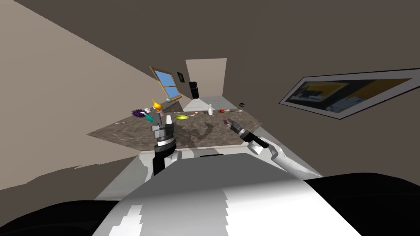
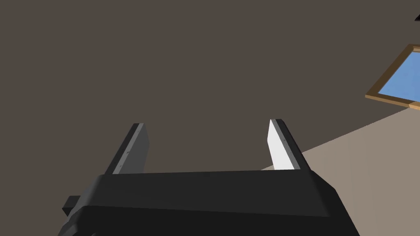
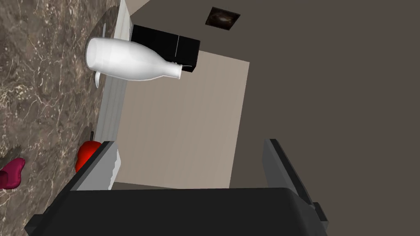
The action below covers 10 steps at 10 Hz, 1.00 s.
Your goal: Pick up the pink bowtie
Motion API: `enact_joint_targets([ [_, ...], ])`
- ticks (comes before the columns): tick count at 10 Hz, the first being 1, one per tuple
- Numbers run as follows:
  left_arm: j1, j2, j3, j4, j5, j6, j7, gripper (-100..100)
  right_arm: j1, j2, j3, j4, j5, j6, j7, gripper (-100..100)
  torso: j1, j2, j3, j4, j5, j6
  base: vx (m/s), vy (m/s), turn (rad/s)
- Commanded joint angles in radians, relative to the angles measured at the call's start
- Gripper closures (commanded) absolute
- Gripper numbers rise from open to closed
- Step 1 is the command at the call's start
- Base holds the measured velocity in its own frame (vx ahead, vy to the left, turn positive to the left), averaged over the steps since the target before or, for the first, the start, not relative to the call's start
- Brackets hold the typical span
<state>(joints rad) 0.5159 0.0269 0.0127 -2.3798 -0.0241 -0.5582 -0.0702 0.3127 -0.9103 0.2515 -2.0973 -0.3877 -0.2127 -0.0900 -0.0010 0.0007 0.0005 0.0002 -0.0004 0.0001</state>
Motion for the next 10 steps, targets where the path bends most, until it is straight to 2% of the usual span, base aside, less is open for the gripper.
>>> enact_joint_targets([
  [1,0.0,0.0,0.0,0.0,0.0,0.0,0.0,0,0.0,-0.036,0.002,0.003,-0.004,0.001,-0.001,-100,0.0,0.0,0.0,0.0,0.0,0.0,-0.007,-0.007,0.009],
  [2,0.0,0.0,0.0,0.0,0.0,0.0,0.0,0,-0.004,-0.073,0.021,0.014,-0.03,0.026,-0.002,-100,0.0,0.0,0.0,0.0,0.0,0.0,-0.009,-0.01,0.109],
  [3,0.0,0.0,0.0,0.0,0.0,0.0,0.0,0,-0.004,-0.102,0.021,0.014,-0.03,0.026,-0.002,-100,0.0,-0.001,0.0,0.0,0.0,0.0,-0.008,-0.013,0.069],
  [4,0.0,0.0,0.0,0.0,0.0,0.0,0.0,0,-0.007,-0.136,0.039,0.026,-0.056,0.052,-0.003,-100,0.0,-0.001,0.0,0.0,0.0,0.0,-0.008,-0.016,0.124],
  [5,0.0,0.0,0.0,0.0,0.0,0.0,0.0,0,-0.007,-0.167,0.039,0.026,-0.056,0.052,-0.003,-100,0.0,-0.001,0.0,0.0,0.0,0.0,-0.007,-0.017,0.066],
  [6,0.0,0.0,0.0,0.0,0.0,0.0,0.0,0,-0.009,-0.203,0.057,0.038,-0.082,0.079,-0.002,-100,0.0,-0.001,0.0,0.0,0.0,0.0,-0.006,-0.014,0.147],
  [7,0.0,0.0,0.0,0.0,0.0,0.0,0.0,0,-0.009,-0.232,0.057,0.038,-0.082,0.079,-0.002,-100,0.0,-0.001,-0.001,0.0,0.0,0.0,-0.003,-0.016,0.072],
  [8,0.0,0.0,0.0,0.0,0.0,0.0,0.0,0,-0.01,-0.267,0.074,0.049,-0.108,0.106,-0.001,-100,0.0,-0.001,-0.001,0.0,0.0,0.0,0.002,-0.015,0.129],
  [9,0.0,0.0,0.0,0.0,0.0,0.0,0.0,0,-0.01,-0.294,0.074,0.049,-0.108,0.106,-0.001,-100,0.0,-0.001,-0.001,0.0,0.0,0.0,0.002,-0.015,0.081],
  [10,0.0,0.0,0.0,0.0,0.0,0.0,0.0,0,-0.01,-0.329,0.092,0.06,-0.133,0.134,0.001,-100,0.0,-0.001,-0.001,0.0,0.0,0.0,0.004,-0.018,0.184],
])
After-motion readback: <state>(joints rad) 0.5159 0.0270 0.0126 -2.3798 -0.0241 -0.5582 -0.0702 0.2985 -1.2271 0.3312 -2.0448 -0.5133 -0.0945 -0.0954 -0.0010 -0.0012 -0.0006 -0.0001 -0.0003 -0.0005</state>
